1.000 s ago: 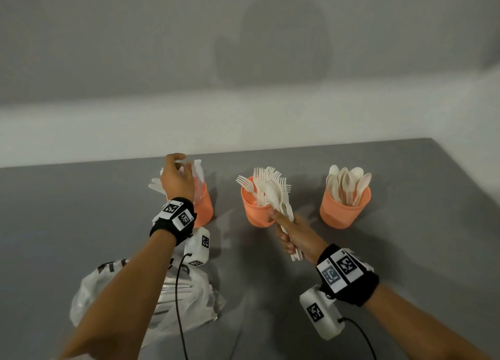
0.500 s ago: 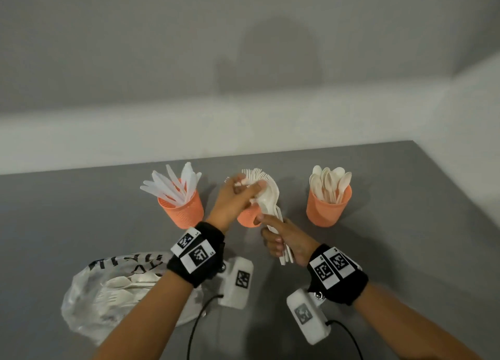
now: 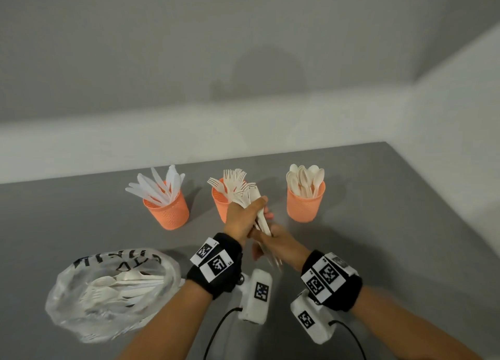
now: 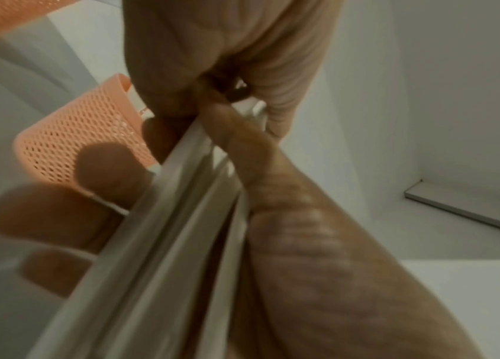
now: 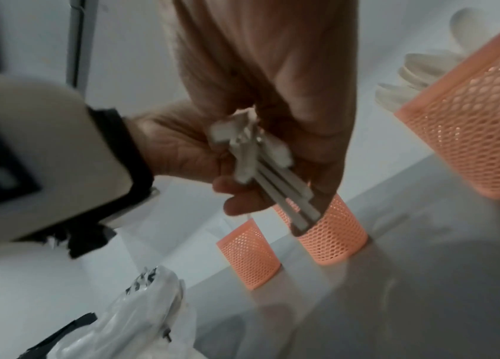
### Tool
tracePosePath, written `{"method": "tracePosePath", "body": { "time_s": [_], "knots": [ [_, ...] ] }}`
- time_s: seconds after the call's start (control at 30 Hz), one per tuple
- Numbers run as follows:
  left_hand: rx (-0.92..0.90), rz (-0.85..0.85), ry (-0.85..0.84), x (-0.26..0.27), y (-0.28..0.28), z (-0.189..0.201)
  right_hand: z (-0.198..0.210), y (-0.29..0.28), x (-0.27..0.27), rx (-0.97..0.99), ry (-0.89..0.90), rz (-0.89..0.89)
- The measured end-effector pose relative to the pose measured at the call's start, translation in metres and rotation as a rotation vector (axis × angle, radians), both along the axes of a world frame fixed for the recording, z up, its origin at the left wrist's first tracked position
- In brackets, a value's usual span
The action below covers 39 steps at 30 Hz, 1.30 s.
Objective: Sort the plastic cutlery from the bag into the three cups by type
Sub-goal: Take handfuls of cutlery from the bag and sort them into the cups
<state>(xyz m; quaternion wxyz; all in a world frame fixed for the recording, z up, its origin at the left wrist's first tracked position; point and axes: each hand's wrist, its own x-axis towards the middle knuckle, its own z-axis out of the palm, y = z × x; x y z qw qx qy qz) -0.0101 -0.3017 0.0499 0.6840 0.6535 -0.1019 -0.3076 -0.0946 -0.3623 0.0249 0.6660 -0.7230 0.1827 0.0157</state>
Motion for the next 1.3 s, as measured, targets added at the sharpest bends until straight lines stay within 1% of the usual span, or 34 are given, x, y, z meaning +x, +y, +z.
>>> {"method": "tracePosePath", "body": {
  "time_s": [0.03,0.07,0.13,0.2,0.27,0.33,0.47,0.57,0.67,0.77,0.87,1.03,1.17,1.3],
  "knots": [
    [0.017,0.012,-0.032,-0.002,-0.001,0.001,-0.001,0.001,-0.002,0.025,0.000,-0.009],
    [0.049,0.000,-0.079,-0.004,-0.002,0.001,-0.001,0.001,-0.004,0.092,0.005,-0.023],
    [0.110,-0.056,-0.159,-0.009,-0.003,0.002,-0.001,-0.001,-0.008,0.336,0.011,-0.073],
    [0.113,-0.085,-0.166,-0.013,-0.001,0.002,0.002,-0.009,-0.012,0.564,0.004,-0.099],
    [0.098,-0.043,-0.177,-0.017,0.002,-0.001,0.006,-0.016,-0.015,0.669,-0.010,-0.096],
    [0.090,0.023,-0.212,-0.021,0.004,-0.005,0.005,-0.019,-0.018,0.707,-0.011,-0.096],
    [0.091,0.109,-0.233,-0.028,0.004,-0.012,0.002,-0.017,-0.023,0.657,-0.027,-0.085],
    [0.087,0.152,-0.230,-0.031,0.004,-0.015,0.001,-0.014,-0.024,0.541,-0.044,-0.100],
    [0.107,0.130,-0.188,-0.030,0.006,-0.017,0.001,-0.012,-0.024,0.389,-0.040,-0.132],
    [0.080,0.090,-0.102,-0.031,0.010,-0.014,-0.002,-0.011,-0.024,0.336,-0.048,-0.147],
    [0.061,0.079,-0.061,-0.032,0.012,-0.012,-0.006,-0.008,-0.022,0.288,-0.078,-0.175],
    [0.073,0.077,-0.077,-0.028,0.012,-0.015,-0.008,-0.008,-0.020,0.153,-0.129,-0.214],
    [0.043,0.088,-0.096,-0.027,0.011,-0.019,-0.005,-0.010,-0.022,0.150,-0.120,-0.196],
    [-0.001,0.108,-0.096,-0.027,0.011,-0.020,-0.004,-0.016,-0.022,0.243,-0.069,-0.197]
  ]
}}
